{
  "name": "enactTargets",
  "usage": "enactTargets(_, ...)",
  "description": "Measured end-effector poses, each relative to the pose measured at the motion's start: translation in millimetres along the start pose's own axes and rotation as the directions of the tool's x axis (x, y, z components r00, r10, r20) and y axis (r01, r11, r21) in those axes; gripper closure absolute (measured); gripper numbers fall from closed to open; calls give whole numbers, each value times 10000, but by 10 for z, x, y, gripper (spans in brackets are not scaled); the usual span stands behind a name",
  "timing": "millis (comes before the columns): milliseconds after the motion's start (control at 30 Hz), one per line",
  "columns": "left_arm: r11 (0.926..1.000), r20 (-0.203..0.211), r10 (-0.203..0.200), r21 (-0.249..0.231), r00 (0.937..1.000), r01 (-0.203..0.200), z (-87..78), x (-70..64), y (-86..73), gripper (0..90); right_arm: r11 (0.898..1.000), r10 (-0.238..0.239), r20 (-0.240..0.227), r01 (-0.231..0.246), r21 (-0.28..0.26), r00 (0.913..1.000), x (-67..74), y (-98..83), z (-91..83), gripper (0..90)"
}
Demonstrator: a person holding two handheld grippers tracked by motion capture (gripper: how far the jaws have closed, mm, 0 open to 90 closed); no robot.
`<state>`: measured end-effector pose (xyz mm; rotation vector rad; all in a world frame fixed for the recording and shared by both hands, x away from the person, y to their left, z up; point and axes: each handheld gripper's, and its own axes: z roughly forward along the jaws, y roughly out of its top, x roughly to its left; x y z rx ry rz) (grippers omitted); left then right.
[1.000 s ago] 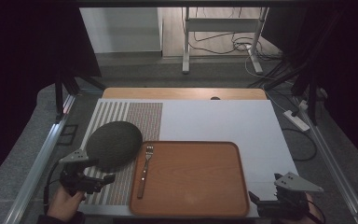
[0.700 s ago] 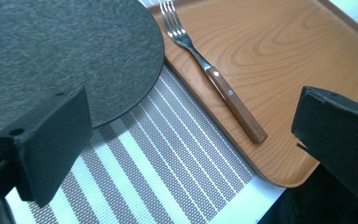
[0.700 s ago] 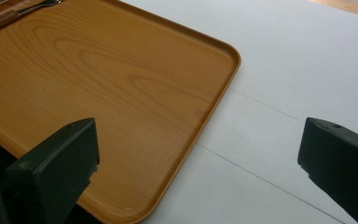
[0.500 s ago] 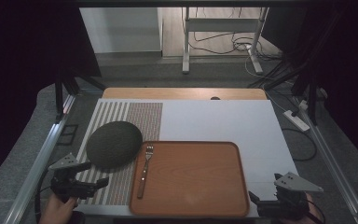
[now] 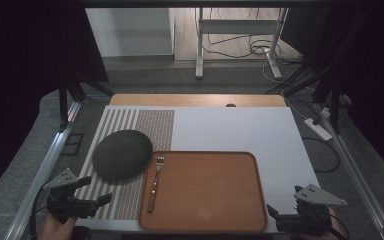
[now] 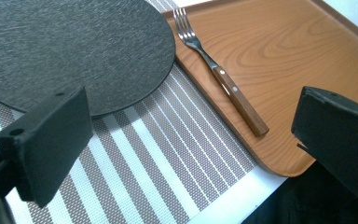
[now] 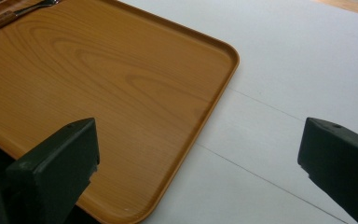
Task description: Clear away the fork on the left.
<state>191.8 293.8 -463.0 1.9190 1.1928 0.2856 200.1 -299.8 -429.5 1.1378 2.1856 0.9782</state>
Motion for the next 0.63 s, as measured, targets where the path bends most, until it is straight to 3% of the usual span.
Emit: enactTargets(633,9994,-150,343,-9,9993,-343,-79,-47,-55,0,10000,20,58,-20,77,10000,-1,2,8,0)
